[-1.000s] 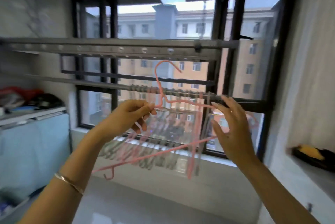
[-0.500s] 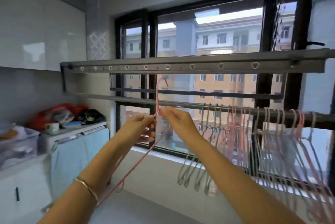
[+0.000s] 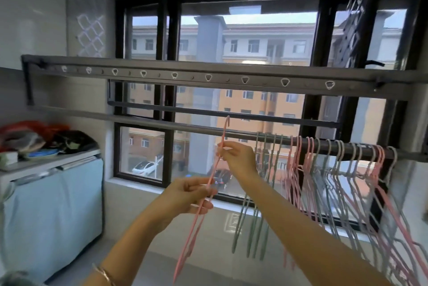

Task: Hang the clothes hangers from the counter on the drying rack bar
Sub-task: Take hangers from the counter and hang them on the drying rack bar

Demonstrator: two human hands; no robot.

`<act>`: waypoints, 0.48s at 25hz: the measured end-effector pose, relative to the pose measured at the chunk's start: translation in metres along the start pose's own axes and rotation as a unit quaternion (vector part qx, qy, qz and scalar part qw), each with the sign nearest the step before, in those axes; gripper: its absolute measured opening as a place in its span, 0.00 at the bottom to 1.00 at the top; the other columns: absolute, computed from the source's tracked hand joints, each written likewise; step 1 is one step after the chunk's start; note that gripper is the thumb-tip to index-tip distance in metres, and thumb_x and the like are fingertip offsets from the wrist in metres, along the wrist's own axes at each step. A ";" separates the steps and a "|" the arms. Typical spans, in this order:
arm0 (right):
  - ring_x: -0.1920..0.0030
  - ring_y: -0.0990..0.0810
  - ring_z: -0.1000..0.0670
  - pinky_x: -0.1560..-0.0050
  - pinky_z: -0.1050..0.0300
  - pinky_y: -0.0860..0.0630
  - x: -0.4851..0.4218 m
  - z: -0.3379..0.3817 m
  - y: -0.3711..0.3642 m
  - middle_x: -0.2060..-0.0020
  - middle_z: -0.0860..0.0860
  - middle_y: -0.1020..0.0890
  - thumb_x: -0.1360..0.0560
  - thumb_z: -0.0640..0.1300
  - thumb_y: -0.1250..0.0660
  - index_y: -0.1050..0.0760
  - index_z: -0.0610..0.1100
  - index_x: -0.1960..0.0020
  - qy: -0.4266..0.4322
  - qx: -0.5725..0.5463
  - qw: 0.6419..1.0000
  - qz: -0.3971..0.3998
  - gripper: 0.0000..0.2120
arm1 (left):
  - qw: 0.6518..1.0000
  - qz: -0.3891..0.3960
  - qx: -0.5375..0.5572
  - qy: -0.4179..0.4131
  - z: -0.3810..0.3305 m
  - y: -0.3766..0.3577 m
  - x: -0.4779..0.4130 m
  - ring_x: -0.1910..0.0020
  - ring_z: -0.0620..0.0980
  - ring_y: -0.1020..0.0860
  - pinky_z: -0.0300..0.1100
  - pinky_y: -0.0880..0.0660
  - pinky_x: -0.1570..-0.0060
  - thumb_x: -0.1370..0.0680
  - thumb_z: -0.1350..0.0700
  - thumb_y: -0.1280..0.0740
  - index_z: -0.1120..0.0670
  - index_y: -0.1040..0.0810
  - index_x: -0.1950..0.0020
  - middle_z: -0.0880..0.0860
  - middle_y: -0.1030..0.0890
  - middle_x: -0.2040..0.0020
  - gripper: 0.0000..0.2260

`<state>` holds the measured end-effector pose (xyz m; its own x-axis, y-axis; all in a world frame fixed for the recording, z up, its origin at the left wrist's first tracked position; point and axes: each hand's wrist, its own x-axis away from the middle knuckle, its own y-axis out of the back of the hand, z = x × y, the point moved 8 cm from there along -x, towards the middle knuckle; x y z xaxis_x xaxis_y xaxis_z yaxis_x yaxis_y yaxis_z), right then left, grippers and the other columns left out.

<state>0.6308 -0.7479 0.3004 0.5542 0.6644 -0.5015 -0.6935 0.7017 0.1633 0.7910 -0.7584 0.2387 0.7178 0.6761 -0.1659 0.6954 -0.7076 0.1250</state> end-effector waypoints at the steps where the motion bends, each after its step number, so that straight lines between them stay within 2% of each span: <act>1: 0.57 0.17 0.49 0.49 0.53 0.21 -0.006 -0.003 0.009 0.56 0.45 0.16 0.27 0.37 0.31 0.19 0.42 0.49 0.009 0.014 1.000 -0.012 0.08 | 1.000 -0.007 0.016 0.003 0.001 -0.004 -0.007 0.62 0.44 0.17 0.35 0.23 0.63 0.23 0.57 0.33 0.52 0.19 0.45 0.51 0.15 0.52 0.08; 3: 0.56 0.17 0.49 0.47 0.52 0.21 -0.017 -0.008 0.022 0.55 0.44 0.16 0.26 0.38 0.32 0.20 0.42 0.47 0.027 0.036 0.999 -0.024 0.09 | 0.998 -0.018 0.052 0.011 0.004 -0.013 -0.024 0.61 0.43 0.17 0.34 0.23 0.64 0.24 0.57 0.33 0.52 0.19 0.45 0.50 0.15 0.53 0.09; 5: 0.53 0.18 0.48 0.47 0.49 0.21 -0.031 -0.013 0.032 0.54 0.45 0.16 0.25 0.41 0.33 0.21 0.43 0.45 0.037 0.069 0.996 -0.039 0.10 | 0.996 -0.023 0.080 0.017 0.007 -0.025 -0.045 0.61 0.45 0.16 0.34 0.23 0.65 0.24 0.58 0.32 0.55 0.19 0.44 0.53 0.15 0.52 0.10; 7: 0.55 0.19 0.49 0.51 0.54 0.23 -0.045 -0.016 0.040 0.55 0.48 0.17 0.24 0.46 0.34 0.21 0.46 0.43 0.043 0.171 0.984 -0.039 0.11 | 0.994 -0.035 0.097 0.018 0.006 -0.032 -0.066 0.61 0.47 0.16 0.36 0.22 0.64 0.25 0.59 0.31 0.58 0.20 0.43 0.56 0.16 0.51 0.11; 9: 0.58 0.23 0.52 0.56 0.59 0.29 -0.050 -0.018 0.048 0.58 0.51 0.20 0.24 0.47 0.35 0.23 0.47 0.41 0.050 0.266 0.962 -0.038 0.12 | 0.993 -0.048 0.106 0.020 0.009 -0.037 -0.084 0.60 0.48 0.17 0.36 0.21 0.64 0.25 0.60 0.31 0.60 0.22 0.42 0.57 0.17 0.50 0.12; 12: 0.57 0.23 0.51 0.56 0.56 0.25 -0.046 -0.028 0.067 0.59 0.52 0.22 0.24 0.47 0.36 0.23 0.47 0.42 0.052 0.257 0.963 -0.060 0.11 | 0.993 -0.066 0.090 0.027 0.021 -0.039 -0.103 0.62 0.48 0.17 0.35 0.22 0.66 0.25 0.61 0.32 0.61 0.22 0.41 0.58 0.17 0.52 0.13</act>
<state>0.5462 -0.7386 0.3109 0.5490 0.5604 -0.6201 -0.2933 0.8239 0.4849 0.6894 -0.8047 0.2302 0.6254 0.7716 -0.1162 0.7694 -0.6346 -0.0728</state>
